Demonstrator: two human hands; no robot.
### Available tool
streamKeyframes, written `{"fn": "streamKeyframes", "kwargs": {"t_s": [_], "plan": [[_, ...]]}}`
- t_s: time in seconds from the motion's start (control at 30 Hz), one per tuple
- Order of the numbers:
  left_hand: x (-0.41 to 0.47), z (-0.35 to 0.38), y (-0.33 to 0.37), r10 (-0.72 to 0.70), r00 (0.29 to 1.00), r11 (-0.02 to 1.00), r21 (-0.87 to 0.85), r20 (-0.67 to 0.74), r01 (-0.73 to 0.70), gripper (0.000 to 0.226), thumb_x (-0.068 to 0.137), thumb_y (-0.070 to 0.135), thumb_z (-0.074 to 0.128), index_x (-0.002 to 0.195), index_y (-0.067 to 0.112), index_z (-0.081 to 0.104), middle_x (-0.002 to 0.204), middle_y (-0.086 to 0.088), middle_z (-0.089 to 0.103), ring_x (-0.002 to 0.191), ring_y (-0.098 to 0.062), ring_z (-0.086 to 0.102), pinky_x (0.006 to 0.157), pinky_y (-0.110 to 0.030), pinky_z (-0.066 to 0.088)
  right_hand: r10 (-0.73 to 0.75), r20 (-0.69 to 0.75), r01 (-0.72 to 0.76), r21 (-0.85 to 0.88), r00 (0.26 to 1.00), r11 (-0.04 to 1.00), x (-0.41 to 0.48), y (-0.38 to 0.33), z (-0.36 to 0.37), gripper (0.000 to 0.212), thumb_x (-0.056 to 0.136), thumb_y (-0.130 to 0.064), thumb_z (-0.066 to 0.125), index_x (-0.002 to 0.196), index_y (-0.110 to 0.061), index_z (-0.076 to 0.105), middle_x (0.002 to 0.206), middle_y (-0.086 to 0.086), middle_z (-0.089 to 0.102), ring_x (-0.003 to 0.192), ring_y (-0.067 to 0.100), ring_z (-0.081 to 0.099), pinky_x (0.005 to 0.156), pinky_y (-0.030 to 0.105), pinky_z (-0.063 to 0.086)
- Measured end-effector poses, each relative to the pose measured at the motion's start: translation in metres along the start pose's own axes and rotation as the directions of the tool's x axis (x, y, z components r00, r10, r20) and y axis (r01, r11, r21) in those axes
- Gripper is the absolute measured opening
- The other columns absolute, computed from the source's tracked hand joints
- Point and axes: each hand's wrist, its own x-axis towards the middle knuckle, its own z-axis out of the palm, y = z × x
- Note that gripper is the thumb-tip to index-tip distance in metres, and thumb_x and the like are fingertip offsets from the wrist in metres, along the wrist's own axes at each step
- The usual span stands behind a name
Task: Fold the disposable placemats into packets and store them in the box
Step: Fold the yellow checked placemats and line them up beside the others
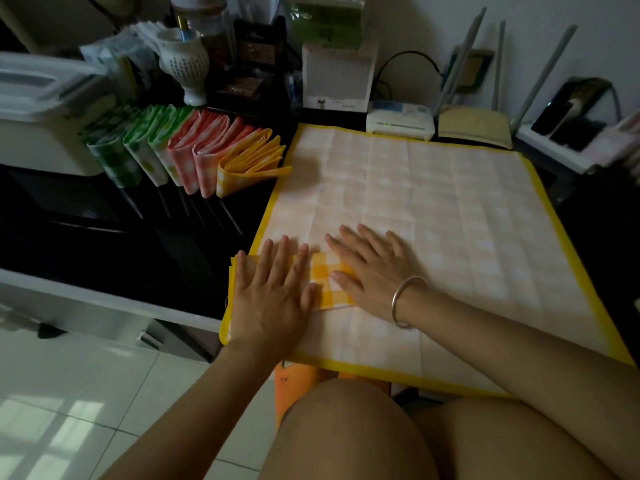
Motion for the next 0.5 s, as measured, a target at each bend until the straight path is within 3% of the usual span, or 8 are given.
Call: {"fn": "streamKeyframes", "kwargs": {"t_s": [0.17,0.27,0.37,0.5], "plan": [[0.001,0.002,0.001,-0.012,1.000,1.000,-0.010,0.012,0.012,0.066,0.098,0.055,0.005,0.155,0.027,0.019,0.162,-0.006,0.017,0.150,-0.026,0.007,0.118,-0.058,0.003,0.089,-0.050,-0.073,0.256,0.995,0.964,0.002,0.012,-0.010,0.089,0.080,-0.072,0.033,0.153,-0.027,0.011,0.160,0.001,0.016,0.146,0.020,0.013,0.118,0.037,0.012],[0.001,0.004,-0.001,-0.014,1.000,1.000,-0.011,0.009,0.014,0.067,0.096,0.056,0.001,0.156,0.028,0.014,0.163,-0.004,0.012,0.151,-0.025,0.001,0.118,-0.057,-0.003,0.367,-0.214,-0.284,0.337,0.905,0.898,-0.010,0.028,-0.016,0.061,0.089,-0.047,0.053,0.142,-0.020,0.040,0.140,0.009,0.045,0.129,0.030,0.039,0.105,0.038,0.034],[0.002,0.005,-0.001,-0.016,1.000,1.000,-0.009,0.010,0.016,0.067,0.097,0.056,0.003,0.155,0.027,0.020,0.162,-0.006,0.017,0.150,-0.026,0.006,0.118,-0.057,-0.001,0.587,-0.150,-0.520,0.330,0.795,0.788,-0.023,0.037,-0.023,0.037,0.093,-0.044,0.047,0.114,-0.015,0.052,0.114,0.011,0.063,0.107,0.035,0.058,0.085,0.038,0.046],[0.002,0.005,0.000,-0.021,1.000,1.000,-0.004,0.006,0.021,0.068,0.096,0.056,0.004,0.155,0.026,0.021,0.162,-0.006,0.018,0.150,-0.026,0.008,0.117,-0.056,-0.002,0.547,-0.026,-0.522,0.260,0.837,0.812,-0.032,0.034,-0.021,0.045,0.097,-0.050,0.035,0.107,-0.013,0.058,0.111,0.015,0.065,0.103,0.037,0.059,0.080,0.037,0.046]]}}
